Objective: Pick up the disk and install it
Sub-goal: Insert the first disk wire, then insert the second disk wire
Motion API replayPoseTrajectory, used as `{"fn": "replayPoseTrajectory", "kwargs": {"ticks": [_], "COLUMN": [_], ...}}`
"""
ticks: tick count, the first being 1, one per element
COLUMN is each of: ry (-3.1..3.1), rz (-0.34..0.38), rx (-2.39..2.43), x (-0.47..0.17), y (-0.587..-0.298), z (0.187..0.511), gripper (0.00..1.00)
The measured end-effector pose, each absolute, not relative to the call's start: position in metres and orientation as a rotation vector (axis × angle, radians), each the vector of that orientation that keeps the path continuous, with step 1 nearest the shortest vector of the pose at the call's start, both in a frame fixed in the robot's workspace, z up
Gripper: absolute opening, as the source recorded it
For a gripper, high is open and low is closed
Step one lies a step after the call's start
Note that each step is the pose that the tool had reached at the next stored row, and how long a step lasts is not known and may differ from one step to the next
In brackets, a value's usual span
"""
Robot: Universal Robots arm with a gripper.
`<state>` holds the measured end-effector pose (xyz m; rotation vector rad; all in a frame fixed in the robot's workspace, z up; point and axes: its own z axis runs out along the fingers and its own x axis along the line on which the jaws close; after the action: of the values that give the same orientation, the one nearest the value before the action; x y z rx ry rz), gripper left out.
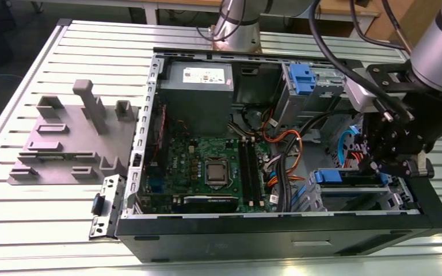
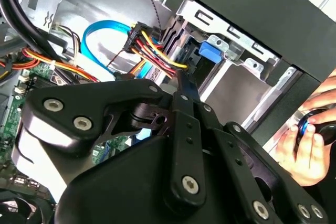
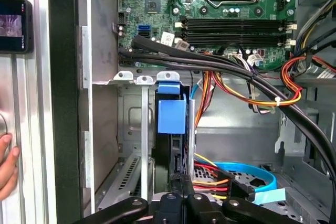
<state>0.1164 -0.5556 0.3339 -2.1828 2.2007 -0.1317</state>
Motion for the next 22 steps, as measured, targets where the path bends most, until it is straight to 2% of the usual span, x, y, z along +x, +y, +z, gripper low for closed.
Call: {"fn": "replayPoseTrajectory", "kwargs": {"ticks": [22], "ry": [2.210], "rz": [-0.112], "rx": [-2.164], "x": [0.119], "y": [-0.556], "z": [0.342], "gripper": [0.11]}}
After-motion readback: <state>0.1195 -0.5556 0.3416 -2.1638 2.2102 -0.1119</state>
